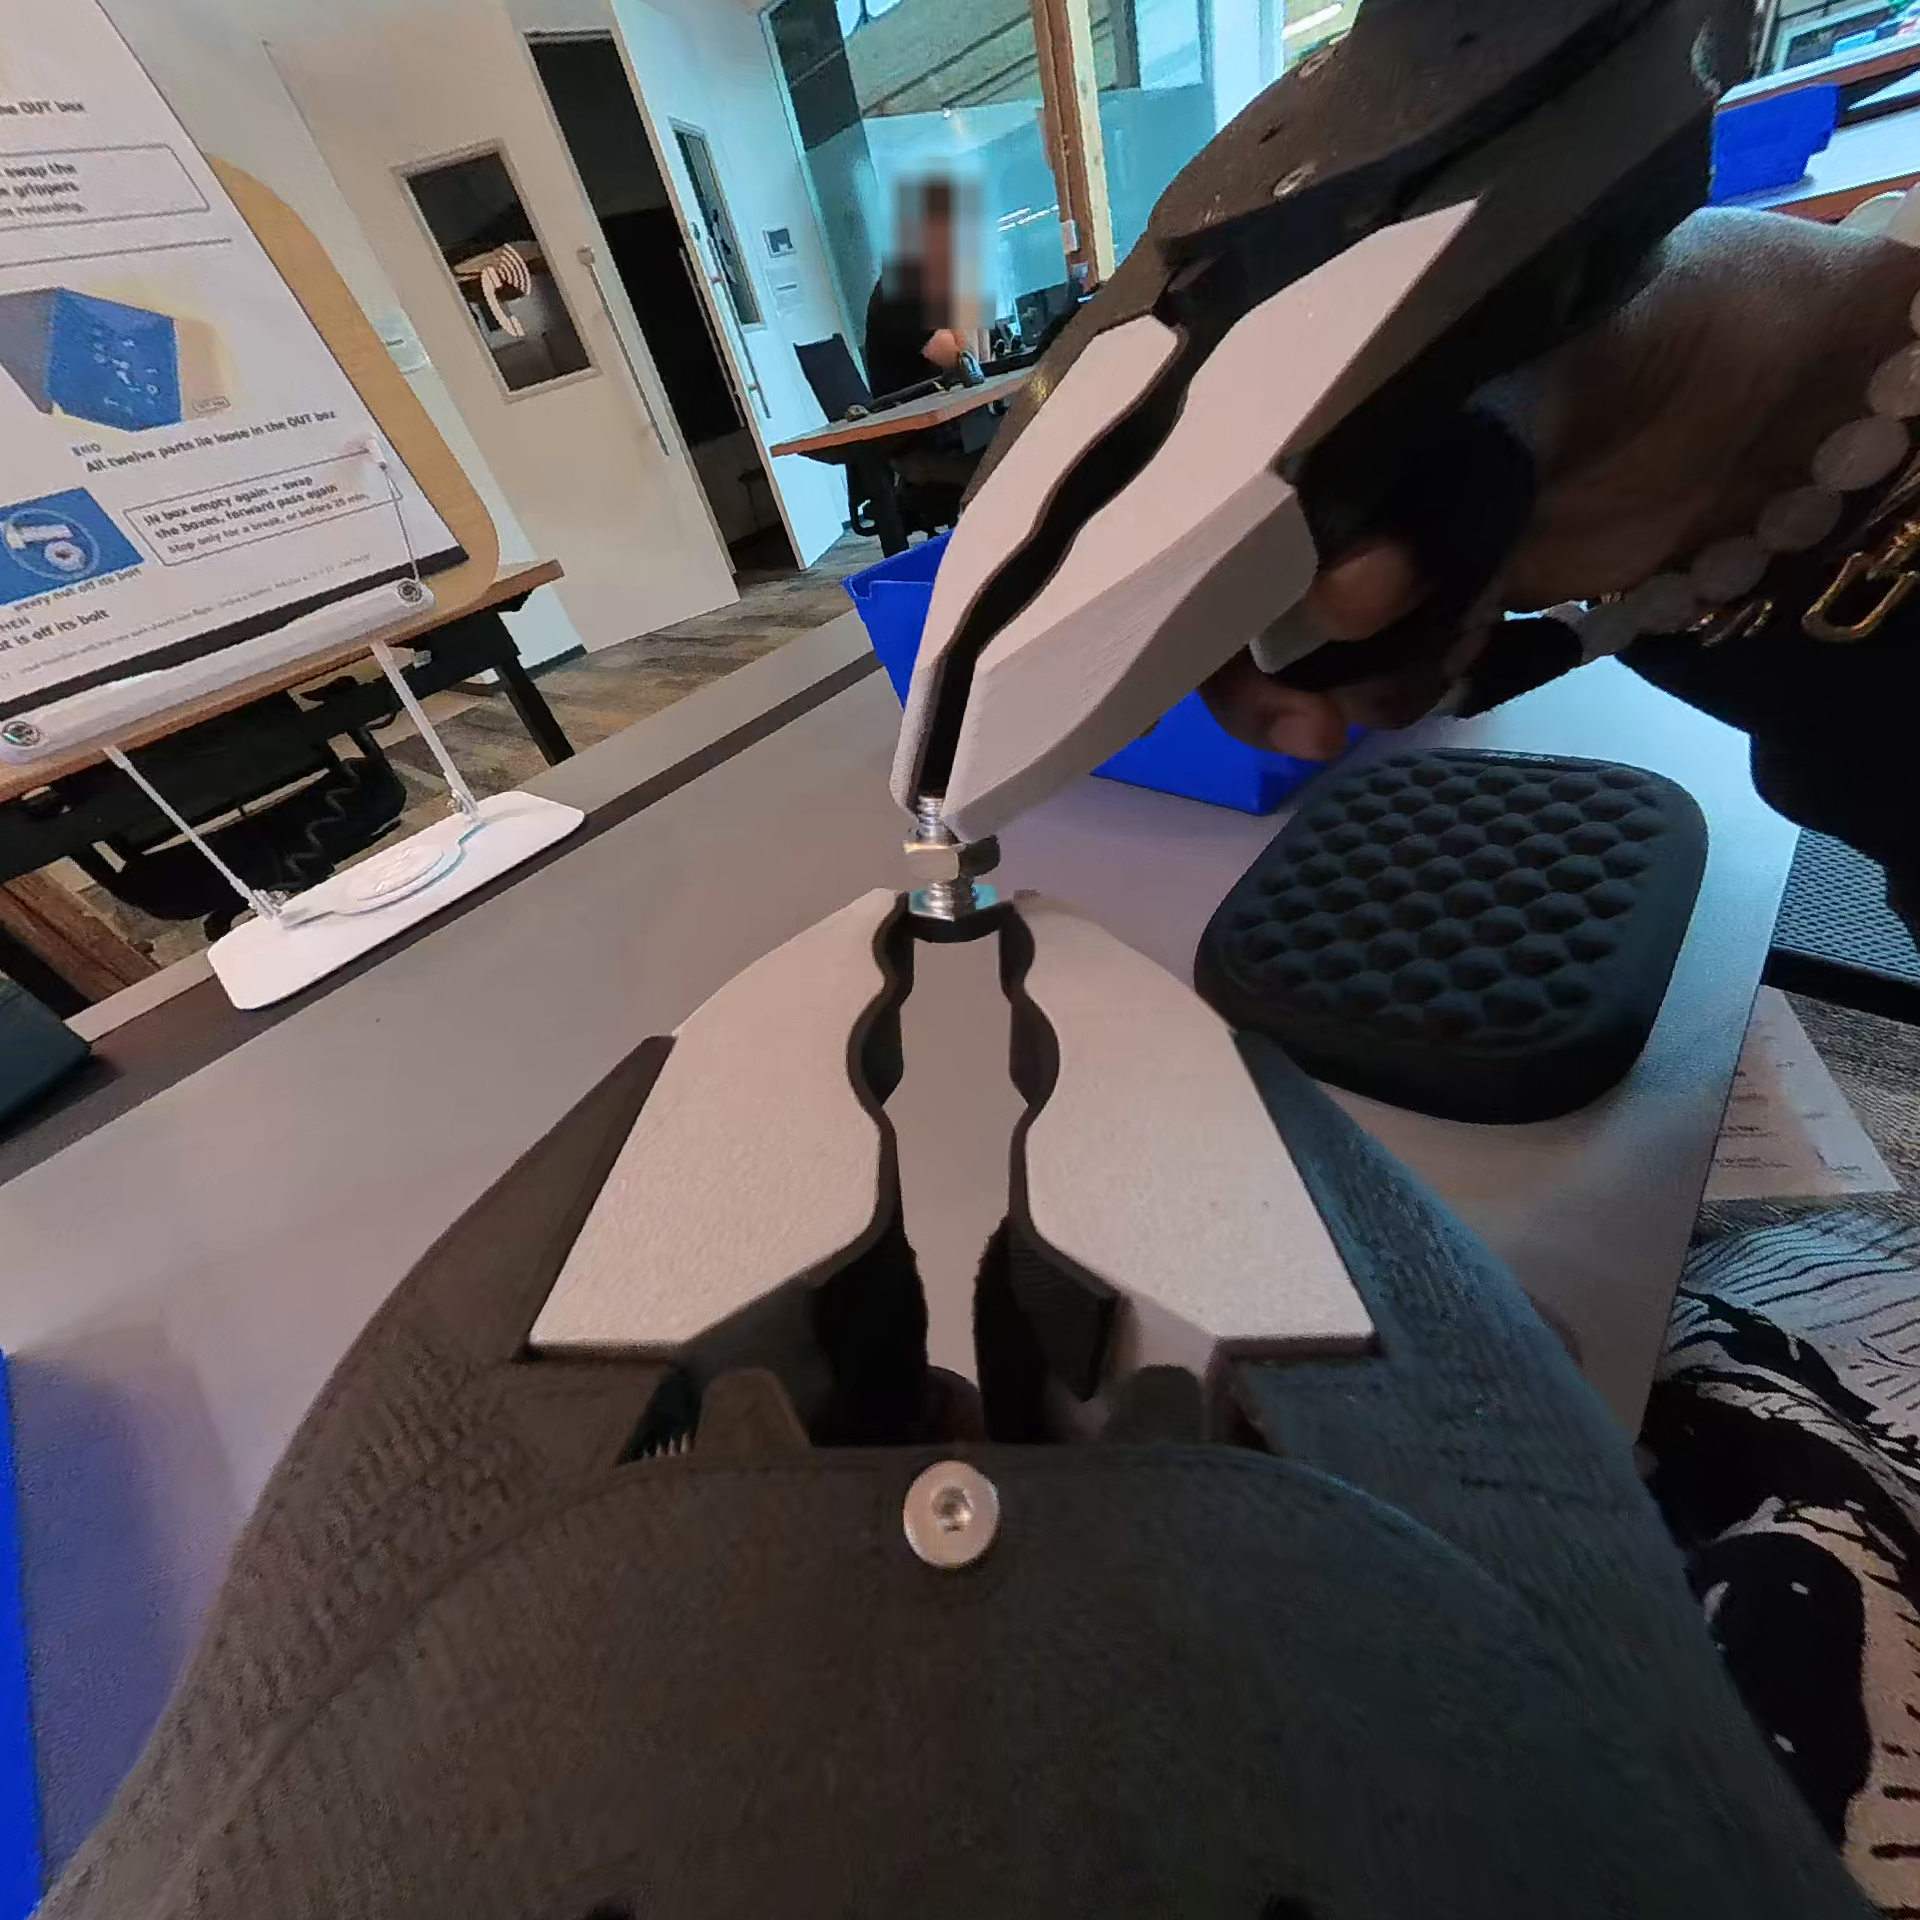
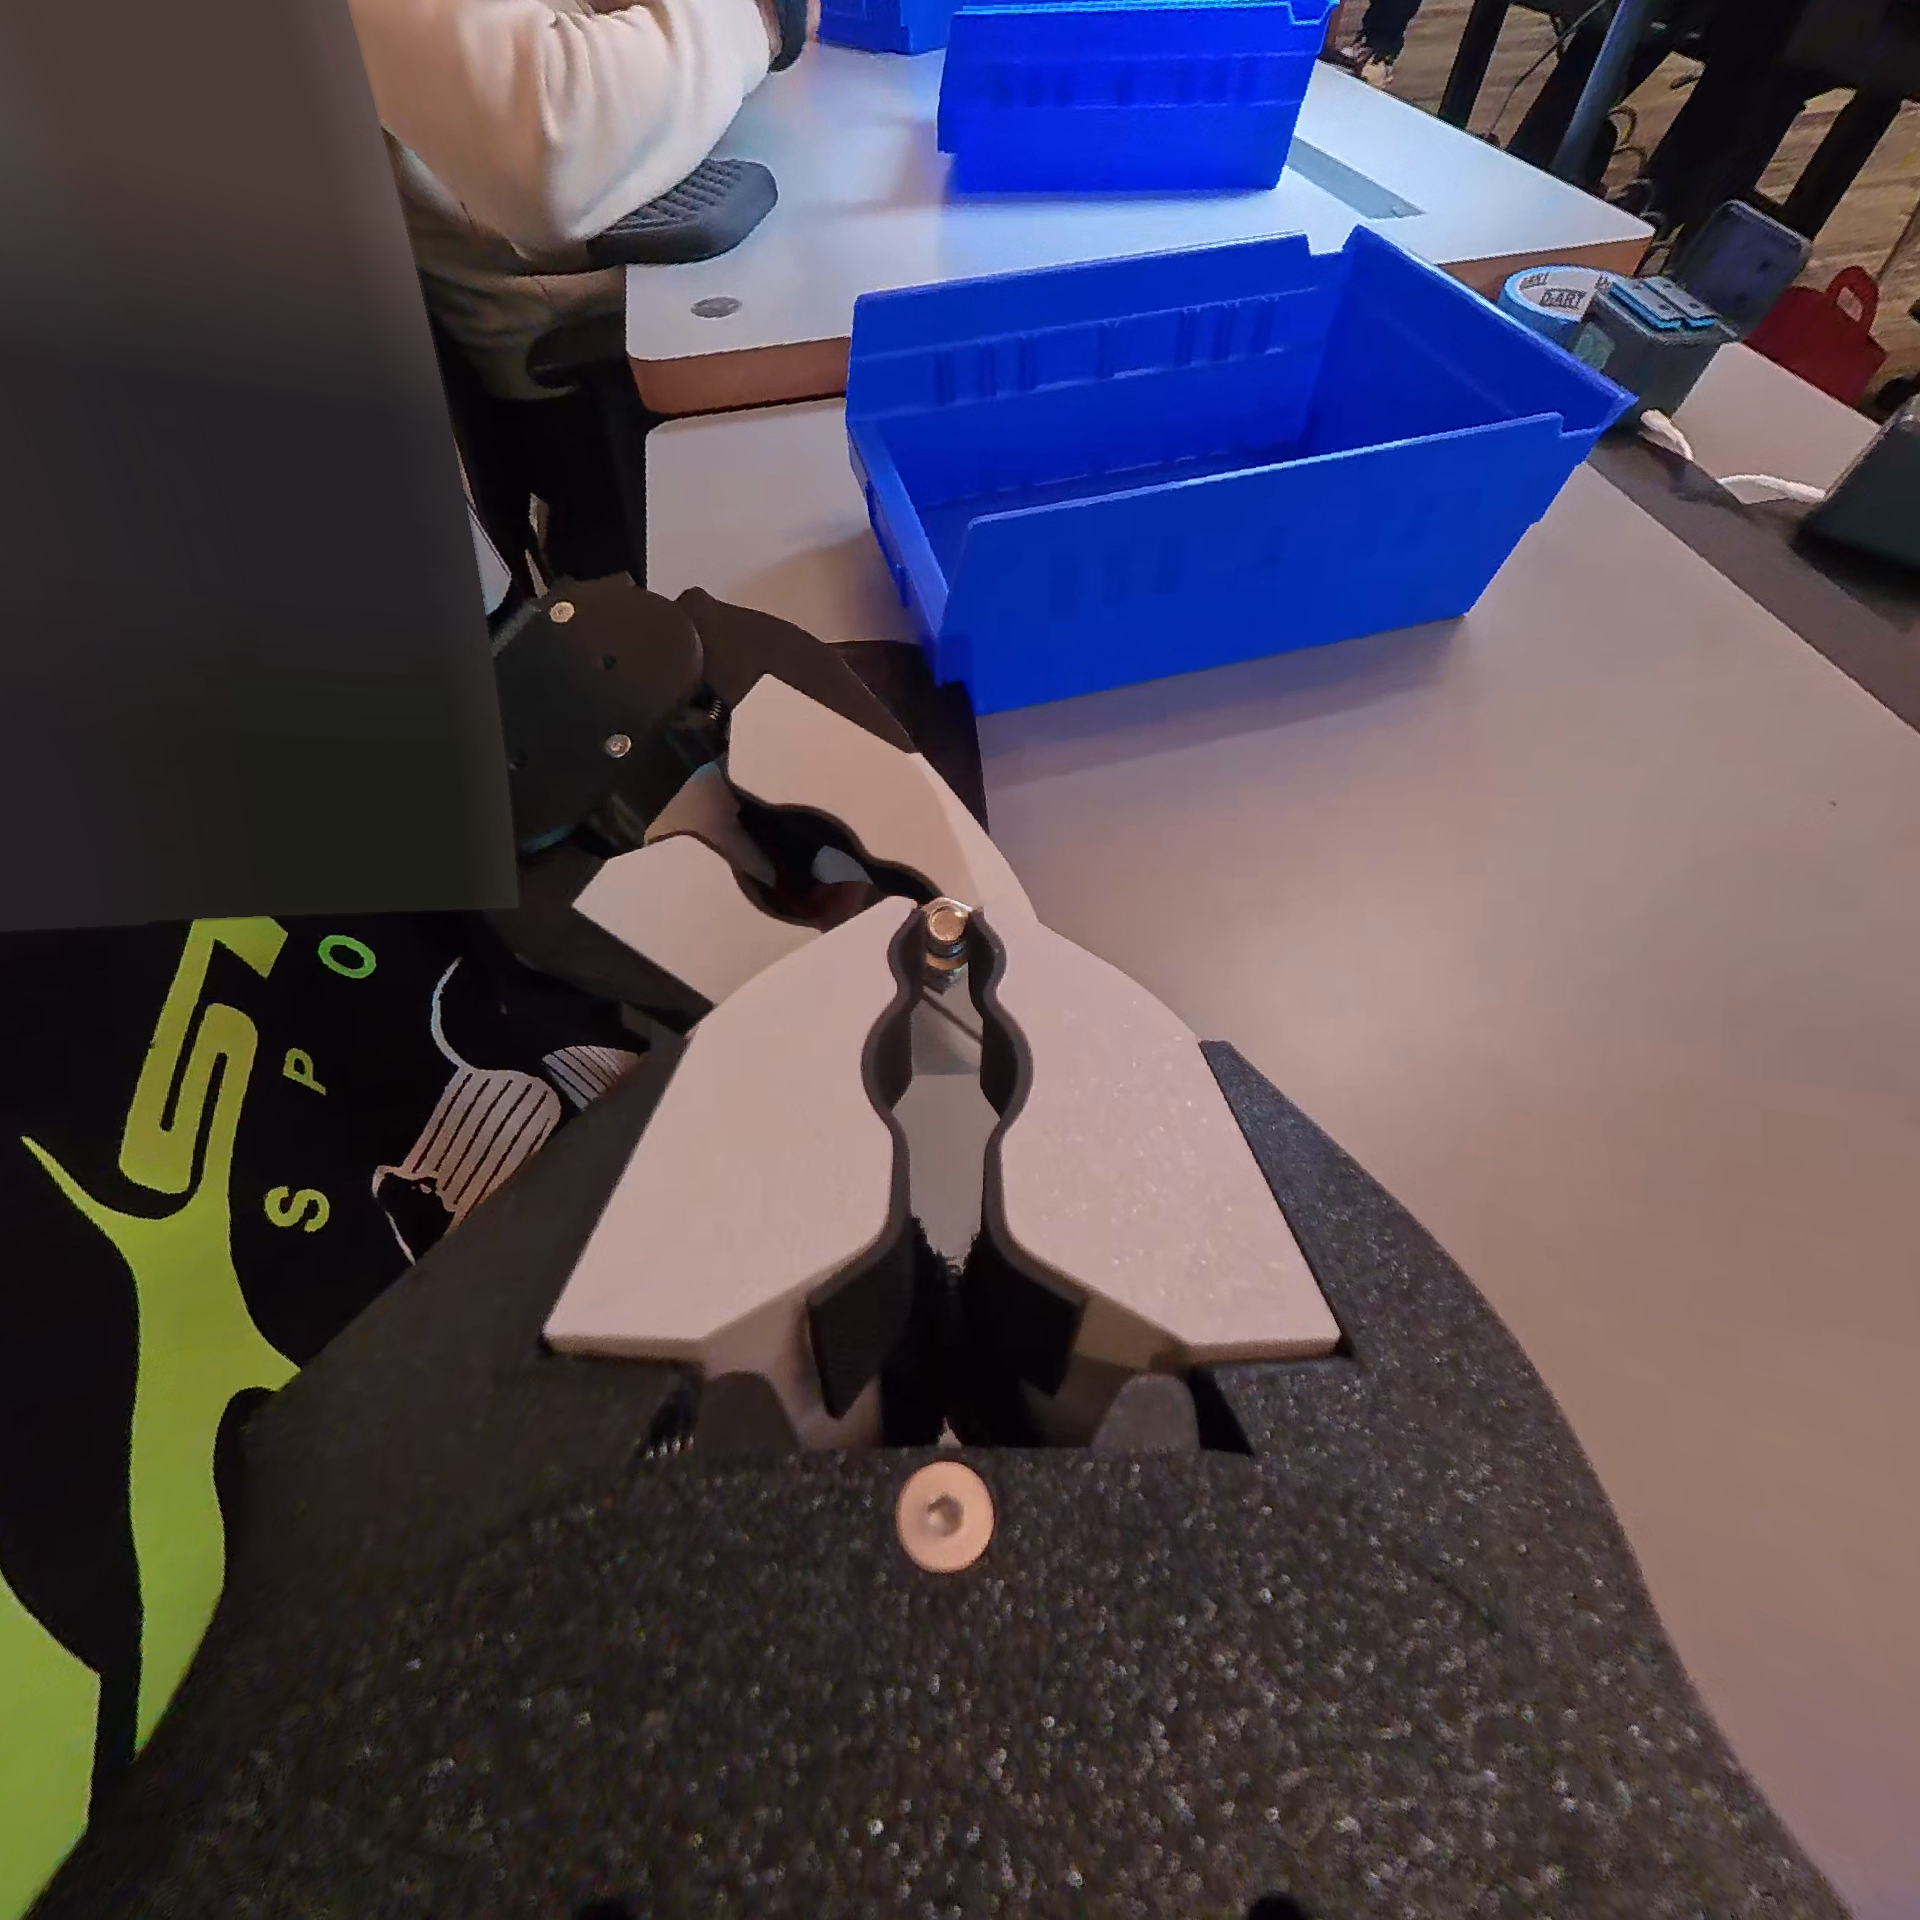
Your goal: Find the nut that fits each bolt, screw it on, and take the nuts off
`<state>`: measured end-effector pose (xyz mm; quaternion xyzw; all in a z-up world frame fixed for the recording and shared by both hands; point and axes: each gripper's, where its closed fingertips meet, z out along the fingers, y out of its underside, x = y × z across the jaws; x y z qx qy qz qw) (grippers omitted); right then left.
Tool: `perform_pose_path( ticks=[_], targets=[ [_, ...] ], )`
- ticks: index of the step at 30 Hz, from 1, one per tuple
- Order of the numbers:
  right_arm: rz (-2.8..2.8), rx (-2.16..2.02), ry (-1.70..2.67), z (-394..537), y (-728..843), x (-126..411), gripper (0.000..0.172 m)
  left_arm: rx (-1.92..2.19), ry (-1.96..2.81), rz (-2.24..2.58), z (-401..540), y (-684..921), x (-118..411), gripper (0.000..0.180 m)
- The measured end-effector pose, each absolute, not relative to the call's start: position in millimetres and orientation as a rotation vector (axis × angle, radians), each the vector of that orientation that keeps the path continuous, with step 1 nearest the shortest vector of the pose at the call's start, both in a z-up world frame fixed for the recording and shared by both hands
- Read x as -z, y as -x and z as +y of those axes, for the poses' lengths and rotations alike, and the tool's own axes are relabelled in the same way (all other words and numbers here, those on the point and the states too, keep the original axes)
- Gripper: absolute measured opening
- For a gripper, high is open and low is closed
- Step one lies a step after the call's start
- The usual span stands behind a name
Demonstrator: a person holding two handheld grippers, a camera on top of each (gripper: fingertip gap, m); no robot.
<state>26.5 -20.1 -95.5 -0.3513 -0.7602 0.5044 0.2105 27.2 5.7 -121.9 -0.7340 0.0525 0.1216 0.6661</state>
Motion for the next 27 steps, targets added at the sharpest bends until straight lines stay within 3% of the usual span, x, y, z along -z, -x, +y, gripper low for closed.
perform_pose_path(
  ticks=[5,10,13,27],
  targets=[
    [-2.075,-1.462,0.914,-24,-28,90,0.008,-0.148,1.606,0.108,2,-31,116,0.015],
    [-1.861,-1.668,0.789,-32,-32,74,0.044,0.216,1.477,0.074,-7,-45,103,0.015],
    [-1.787,-1.711,0.799,-39,-30,79,0.054,0.324,1.444,0.081,-10,-50,101,0.015],
    [-1.786,-1.722,0.873,-33,-31,89,0.049,0.298,1.455,0.184,-13,-60,104,0.014]
  ],
)
